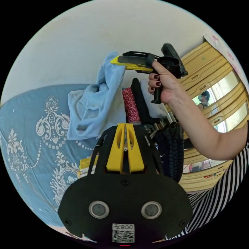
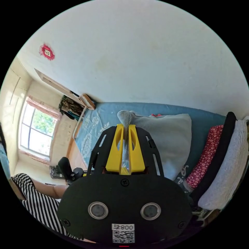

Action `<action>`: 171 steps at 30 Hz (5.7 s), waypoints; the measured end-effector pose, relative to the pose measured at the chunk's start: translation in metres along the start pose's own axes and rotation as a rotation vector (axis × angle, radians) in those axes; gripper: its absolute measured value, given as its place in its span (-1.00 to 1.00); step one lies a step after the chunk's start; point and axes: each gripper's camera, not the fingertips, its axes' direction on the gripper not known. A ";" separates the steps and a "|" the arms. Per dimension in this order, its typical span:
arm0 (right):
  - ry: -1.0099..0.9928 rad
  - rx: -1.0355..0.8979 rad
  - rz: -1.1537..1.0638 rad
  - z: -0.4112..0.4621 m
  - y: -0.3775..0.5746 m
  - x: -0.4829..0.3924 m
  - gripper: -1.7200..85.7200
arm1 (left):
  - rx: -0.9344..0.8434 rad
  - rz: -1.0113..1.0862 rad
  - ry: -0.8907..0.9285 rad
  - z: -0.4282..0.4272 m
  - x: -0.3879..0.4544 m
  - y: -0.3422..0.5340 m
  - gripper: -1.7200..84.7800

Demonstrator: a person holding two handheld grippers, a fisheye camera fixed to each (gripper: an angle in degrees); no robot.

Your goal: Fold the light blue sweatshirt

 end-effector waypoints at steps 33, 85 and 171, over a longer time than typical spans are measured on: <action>-0.620 0.116 -0.871 0.226 0.371 -0.345 -0.91 | 0.368 -0.272 -0.148 -0.452 -0.281 0.513 -0.65; -0.646 0.158 -0.834 0.264 0.635 -0.098 -0.90 | 0.735 -0.315 -0.372 -0.578 -0.141 1.148 -0.96; 0.379 -0.741 0.567 0.241 -0.099 0.858 -0.71 | -0.295 -1.013 -0.759 -1.204 -0.229 0.271 -0.87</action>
